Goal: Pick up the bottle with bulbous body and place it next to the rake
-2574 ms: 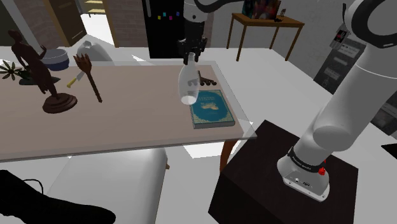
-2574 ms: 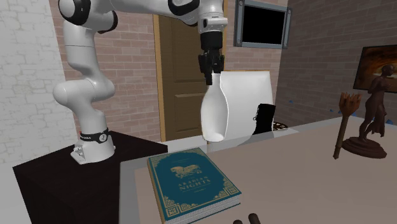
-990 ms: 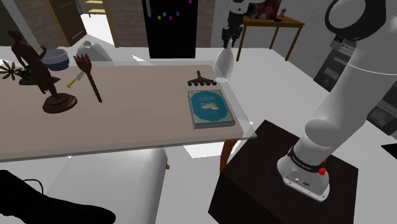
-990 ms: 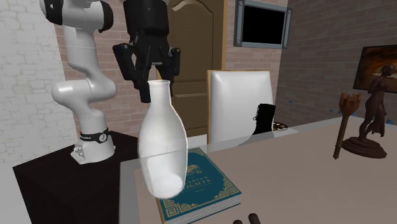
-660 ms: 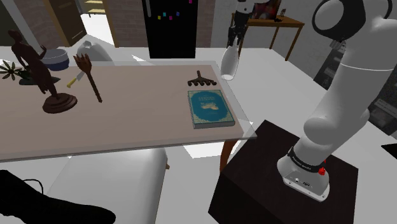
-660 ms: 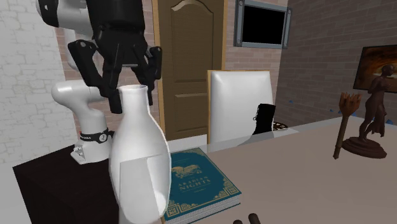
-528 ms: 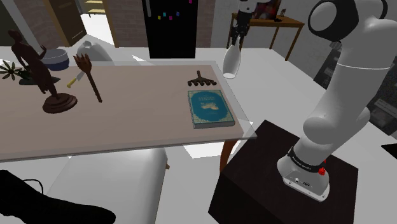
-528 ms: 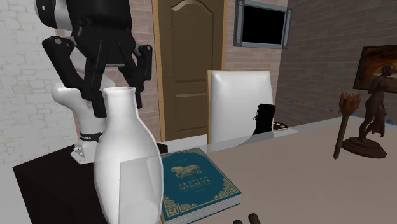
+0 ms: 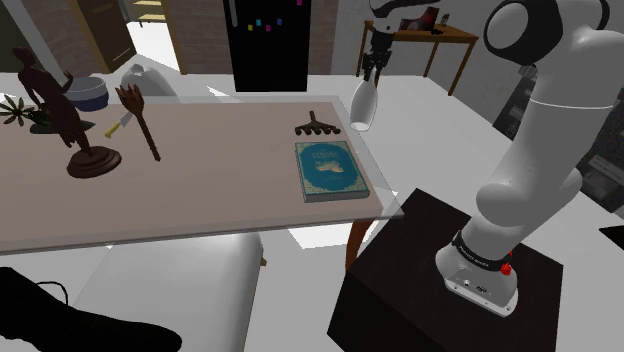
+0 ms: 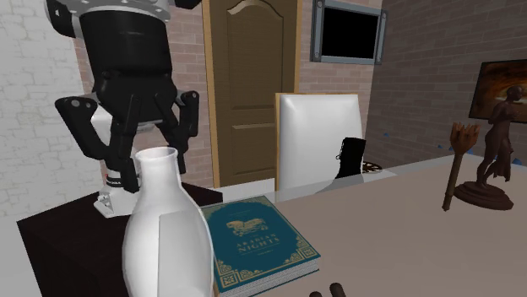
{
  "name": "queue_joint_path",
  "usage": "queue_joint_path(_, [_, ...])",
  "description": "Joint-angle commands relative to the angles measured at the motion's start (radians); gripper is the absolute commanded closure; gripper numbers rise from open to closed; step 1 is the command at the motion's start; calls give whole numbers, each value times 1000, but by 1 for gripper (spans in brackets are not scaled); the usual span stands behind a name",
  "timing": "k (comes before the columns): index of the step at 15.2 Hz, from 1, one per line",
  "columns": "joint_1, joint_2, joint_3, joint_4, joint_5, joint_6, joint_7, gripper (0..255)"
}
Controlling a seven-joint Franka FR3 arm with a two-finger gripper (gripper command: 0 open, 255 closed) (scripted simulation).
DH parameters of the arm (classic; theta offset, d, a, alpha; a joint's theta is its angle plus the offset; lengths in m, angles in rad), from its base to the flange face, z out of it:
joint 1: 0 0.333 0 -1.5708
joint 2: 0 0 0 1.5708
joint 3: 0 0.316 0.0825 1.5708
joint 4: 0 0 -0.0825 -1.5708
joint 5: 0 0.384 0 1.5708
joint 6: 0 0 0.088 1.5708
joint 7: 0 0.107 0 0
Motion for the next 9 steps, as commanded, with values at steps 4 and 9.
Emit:
queue_joint_path(4, [2,0,1,-68,1,69,-3,255])
queue_joint_path(9, [2,10,2,-121,4,132,-7,255])
